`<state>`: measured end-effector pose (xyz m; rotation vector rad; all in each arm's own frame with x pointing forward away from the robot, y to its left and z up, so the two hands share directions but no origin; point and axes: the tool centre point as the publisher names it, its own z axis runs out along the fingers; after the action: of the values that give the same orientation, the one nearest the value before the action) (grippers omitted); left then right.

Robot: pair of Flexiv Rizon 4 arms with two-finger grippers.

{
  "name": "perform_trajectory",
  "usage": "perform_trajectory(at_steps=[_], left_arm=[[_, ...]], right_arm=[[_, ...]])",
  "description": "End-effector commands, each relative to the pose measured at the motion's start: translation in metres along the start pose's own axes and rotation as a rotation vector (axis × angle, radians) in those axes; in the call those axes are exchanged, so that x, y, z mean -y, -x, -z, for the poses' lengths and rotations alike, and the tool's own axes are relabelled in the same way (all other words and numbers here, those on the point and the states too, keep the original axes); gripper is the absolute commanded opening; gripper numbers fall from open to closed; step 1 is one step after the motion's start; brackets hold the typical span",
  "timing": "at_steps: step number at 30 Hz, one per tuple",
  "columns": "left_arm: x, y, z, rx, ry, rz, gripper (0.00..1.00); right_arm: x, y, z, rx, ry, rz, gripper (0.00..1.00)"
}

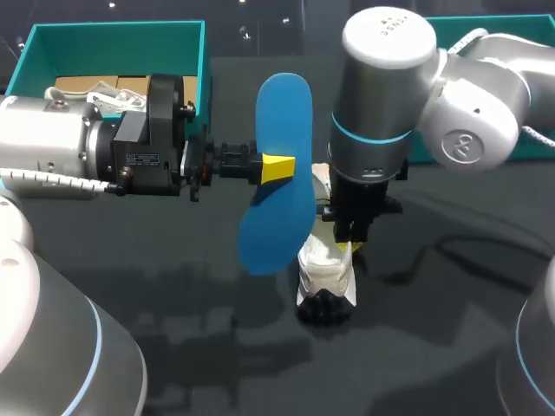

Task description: Take the shoe out of the shoebox, open the shoe tongue, remove and reinsert the insole, then place the shoe into the shoebox

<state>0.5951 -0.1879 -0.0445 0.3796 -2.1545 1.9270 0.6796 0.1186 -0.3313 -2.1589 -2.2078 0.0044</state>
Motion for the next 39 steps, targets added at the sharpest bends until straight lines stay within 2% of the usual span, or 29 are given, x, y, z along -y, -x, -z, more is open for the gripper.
perform_trajectory(at_steps=[1,8,18,37,38,39], left_arm=[[-0.001,0.000,-0.002,0.001,-0.002,0.000,0.00],[-0.001,0.000,-0.002,0.001,-0.002,0.000,0.00],[-0.001,0.000,-0.002,0.001,-0.002,0.000,0.00],[-0.001,0.000,-0.002,0.001,-0.002,0.000,0.00],[-0.001,0.000,-0.002,0.001,-0.002,0.000,0.00],[-0.001,0.000,-0.002,0.001,-0.002,0.000,0.00]], right_arm=[[0.003,0.003,-0.002,-0.023,0.001,0.014,0.00],[0.007,-0.002,-0.002,-0.046,-0.010,0.054,0.00],[0.007,-0.010,-0.023,-0.075,-0.054,0.135,0.00],[0.016,-0.007,-0.048,-0.133,-0.105,0.121,0.00],[0.016,-0.006,-0.048,-0.137,-0.106,0.117,0.03],[0.017,-0.006,-0.048,-0.142,-0.106,0.113,0.20]])
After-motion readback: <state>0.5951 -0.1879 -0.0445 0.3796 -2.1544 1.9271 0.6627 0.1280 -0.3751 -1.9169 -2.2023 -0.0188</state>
